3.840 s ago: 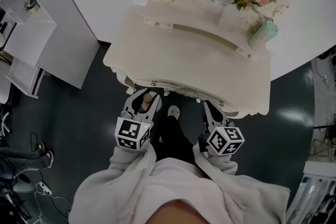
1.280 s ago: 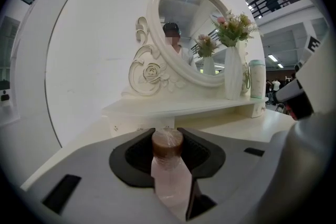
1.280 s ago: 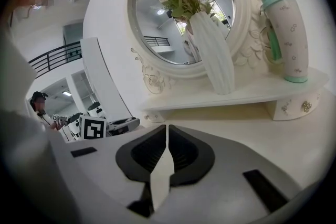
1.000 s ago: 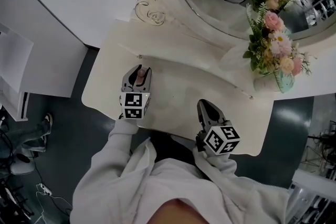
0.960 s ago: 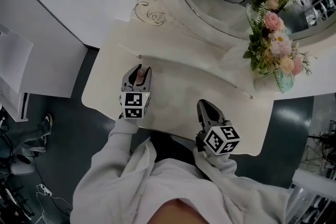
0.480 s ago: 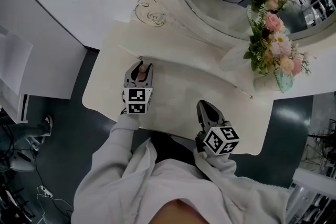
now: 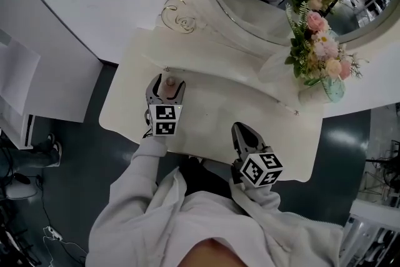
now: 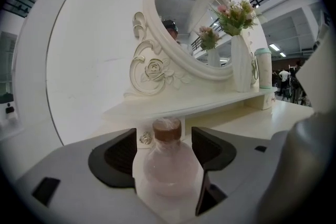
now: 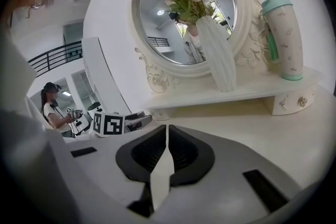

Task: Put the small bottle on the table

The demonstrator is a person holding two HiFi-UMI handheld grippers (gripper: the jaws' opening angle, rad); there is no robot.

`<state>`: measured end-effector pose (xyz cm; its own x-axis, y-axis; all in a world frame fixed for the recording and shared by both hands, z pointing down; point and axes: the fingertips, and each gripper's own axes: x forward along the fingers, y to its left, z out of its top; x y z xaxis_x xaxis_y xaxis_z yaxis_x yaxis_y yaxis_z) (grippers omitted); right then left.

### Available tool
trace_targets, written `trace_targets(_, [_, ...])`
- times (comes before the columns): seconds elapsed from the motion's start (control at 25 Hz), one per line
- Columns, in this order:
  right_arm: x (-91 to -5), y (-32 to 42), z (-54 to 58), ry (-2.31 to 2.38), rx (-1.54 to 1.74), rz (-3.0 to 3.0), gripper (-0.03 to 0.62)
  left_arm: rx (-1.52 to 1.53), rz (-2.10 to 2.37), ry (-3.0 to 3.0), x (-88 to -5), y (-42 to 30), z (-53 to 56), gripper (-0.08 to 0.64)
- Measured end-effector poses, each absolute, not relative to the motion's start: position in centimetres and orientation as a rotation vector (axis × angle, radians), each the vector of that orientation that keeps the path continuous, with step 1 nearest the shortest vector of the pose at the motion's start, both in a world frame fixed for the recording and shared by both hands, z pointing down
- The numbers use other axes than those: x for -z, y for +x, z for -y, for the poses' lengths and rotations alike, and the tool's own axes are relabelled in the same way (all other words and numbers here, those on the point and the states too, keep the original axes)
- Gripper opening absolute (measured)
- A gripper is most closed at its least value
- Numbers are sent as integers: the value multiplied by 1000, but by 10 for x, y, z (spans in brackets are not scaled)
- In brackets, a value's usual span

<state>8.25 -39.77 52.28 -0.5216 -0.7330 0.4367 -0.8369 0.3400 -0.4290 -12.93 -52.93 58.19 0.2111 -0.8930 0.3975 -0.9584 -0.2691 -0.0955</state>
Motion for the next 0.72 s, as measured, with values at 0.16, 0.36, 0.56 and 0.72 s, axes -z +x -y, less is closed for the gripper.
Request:
trace_targets(0.16, [-519, 82, 388, 1445, -924, 2436, 39, -487, 1769, 2278, -575, -133, 512, 336])
trace_targets(0.36, [-512, 80, 372, 1460, -915, 2453, 38, -420, 1718, 2280, -560, -128, 479, 336])
trace_targets(0.56, [-506, 76, 355, 1466, -911, 2473, 40, -388, 1636, 2323, -544, -113, 443, 336])
trace_targets(0.72, [-500, 75, 339, 1475, -898, 2487, 39, -363, 1580, 2340, -532, -103, 415, 336])
